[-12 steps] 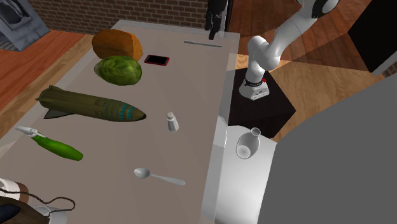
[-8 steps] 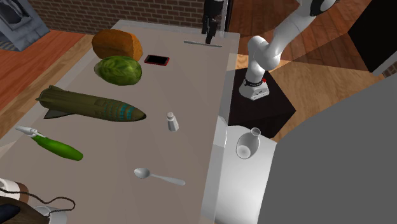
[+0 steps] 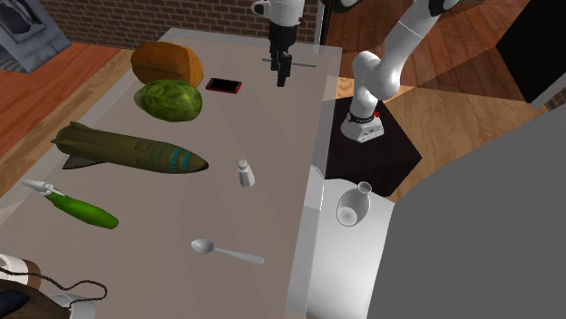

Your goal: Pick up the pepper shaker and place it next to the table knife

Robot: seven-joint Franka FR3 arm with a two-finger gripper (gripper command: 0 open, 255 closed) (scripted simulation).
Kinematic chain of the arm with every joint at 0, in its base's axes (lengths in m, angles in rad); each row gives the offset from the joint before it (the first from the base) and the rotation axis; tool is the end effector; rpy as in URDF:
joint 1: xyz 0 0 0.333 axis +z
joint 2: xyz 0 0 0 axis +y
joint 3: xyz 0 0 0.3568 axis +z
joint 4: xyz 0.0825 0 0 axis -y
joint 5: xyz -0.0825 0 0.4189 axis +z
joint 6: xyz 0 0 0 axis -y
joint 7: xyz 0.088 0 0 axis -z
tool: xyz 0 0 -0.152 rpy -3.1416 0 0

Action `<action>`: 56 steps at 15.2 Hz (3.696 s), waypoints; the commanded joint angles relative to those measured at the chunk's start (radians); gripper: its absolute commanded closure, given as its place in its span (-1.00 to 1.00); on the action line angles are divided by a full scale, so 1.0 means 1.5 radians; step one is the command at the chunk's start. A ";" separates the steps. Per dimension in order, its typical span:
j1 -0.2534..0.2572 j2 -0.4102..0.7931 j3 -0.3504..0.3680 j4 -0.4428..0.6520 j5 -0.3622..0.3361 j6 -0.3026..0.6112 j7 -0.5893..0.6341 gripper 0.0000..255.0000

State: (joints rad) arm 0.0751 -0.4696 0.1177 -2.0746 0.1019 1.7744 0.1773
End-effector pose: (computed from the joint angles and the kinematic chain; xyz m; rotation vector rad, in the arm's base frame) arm 0.4344 0.1082 0.6200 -3.0553 0.0076 -0.2381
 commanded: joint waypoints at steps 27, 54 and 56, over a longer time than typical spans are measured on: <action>0.113 0.569 0.119 0.460 -0.075 -0.003 0.122 -1.00; 0.118 0.576 0.121 0.528 -0.078 -0.064 0.127 1.00; 0.120 0.580 0.121 0.553 -0.079 -0.084 0.128 1.00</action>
State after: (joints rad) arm 0.2530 0.3964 0.2986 -1.2662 -0.0152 1.6657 0.3678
